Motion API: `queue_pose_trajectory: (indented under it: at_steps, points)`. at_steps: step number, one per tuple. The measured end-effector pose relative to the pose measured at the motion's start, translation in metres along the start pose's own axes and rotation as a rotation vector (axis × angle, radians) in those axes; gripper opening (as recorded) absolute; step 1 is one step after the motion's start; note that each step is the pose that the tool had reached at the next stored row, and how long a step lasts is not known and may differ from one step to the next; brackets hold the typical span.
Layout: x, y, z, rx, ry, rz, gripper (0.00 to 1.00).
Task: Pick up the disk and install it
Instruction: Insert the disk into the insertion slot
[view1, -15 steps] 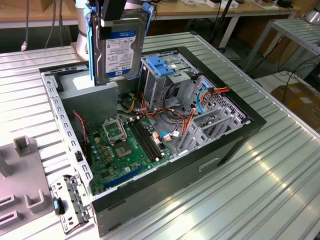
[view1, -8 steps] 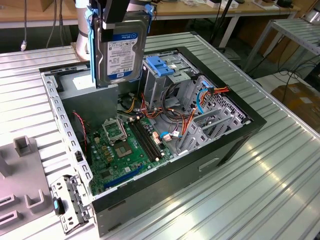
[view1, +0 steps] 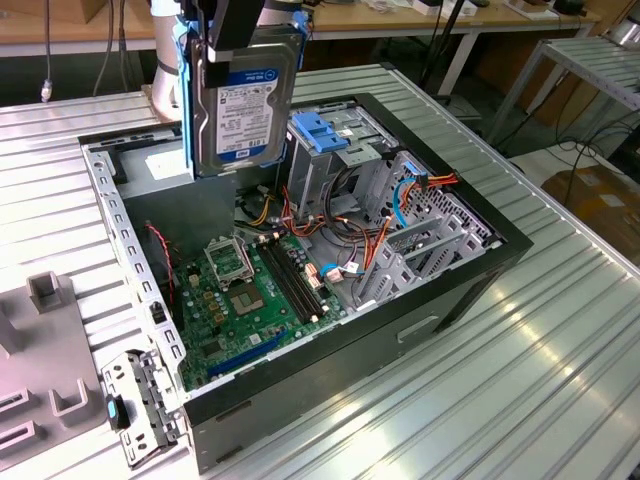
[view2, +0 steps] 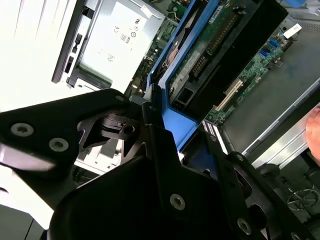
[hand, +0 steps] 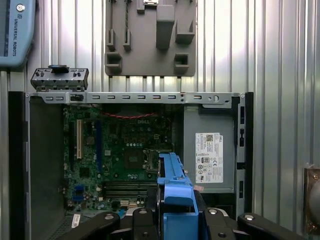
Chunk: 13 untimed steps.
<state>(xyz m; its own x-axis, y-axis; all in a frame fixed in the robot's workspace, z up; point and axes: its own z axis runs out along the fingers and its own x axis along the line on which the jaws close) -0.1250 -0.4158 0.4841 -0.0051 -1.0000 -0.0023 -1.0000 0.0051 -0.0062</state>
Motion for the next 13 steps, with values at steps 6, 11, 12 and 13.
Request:
queue_pose_trajectory:
  at_steps: [6, 11, 12, 13]
  points:
    - [0.0042, 0.0000, 0.0001, -0.0001, 0.0000, 0.000, 0.37]
    - [0.0075, 0.0000, 0.0003, 0.0000, -0.0001, 0.000, 0.37]
    - [0.0084, 0.0000, 0.0003, -0.0001, 0.0000, 0.000, 0.37]
    - [0.0092, -0.0001, 0.0003, 0.0000, 0.0000, 0.000, 0.37]
